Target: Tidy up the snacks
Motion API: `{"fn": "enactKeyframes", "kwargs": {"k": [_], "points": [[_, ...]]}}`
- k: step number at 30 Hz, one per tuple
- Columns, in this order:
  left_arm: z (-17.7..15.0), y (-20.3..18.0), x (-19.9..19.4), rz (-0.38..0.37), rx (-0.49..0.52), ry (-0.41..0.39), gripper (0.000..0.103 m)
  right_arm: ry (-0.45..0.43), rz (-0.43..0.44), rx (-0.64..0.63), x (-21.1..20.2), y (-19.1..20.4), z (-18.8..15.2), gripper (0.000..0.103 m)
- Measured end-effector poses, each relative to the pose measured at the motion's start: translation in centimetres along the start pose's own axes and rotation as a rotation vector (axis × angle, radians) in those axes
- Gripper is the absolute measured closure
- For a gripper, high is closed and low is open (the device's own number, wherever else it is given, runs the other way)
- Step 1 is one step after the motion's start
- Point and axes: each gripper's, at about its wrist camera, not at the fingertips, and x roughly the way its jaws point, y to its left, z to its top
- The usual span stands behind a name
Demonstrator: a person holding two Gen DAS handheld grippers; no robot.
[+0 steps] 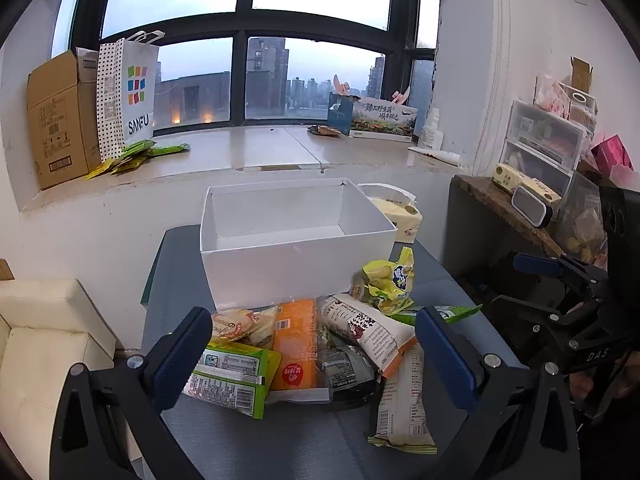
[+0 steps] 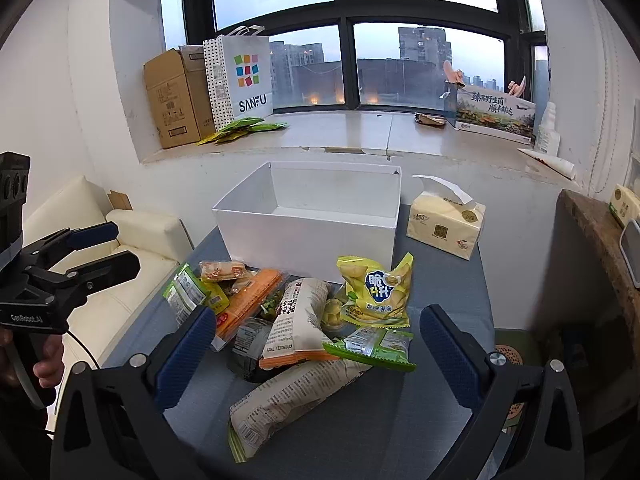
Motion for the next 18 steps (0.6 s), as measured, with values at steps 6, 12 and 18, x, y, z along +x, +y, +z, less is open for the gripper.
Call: {"fn": "enactKeyframes", "kwargs": {"k": [6, 12, 18], "points": [[-0.03, 0.1, 0.08, 0.002, 0.0, 0.006, 0.0, -0.002, 0.004, 0.0, 0.07, 0.01, -0.05, 0.0], [-0.16, 0.03, 0.21, -0.003, 0.0, 0.01, 0.0, -0.002, 0.004, 0.002, 0.09, 0.04, -0.07, 0.0], [-0.1, 0.27, 0.3, -0.011, -0.017, 0.017, 0.0, -0.002, 0.006, 0.005, 0.04, -0.02, -0.15, 0.0]]}}
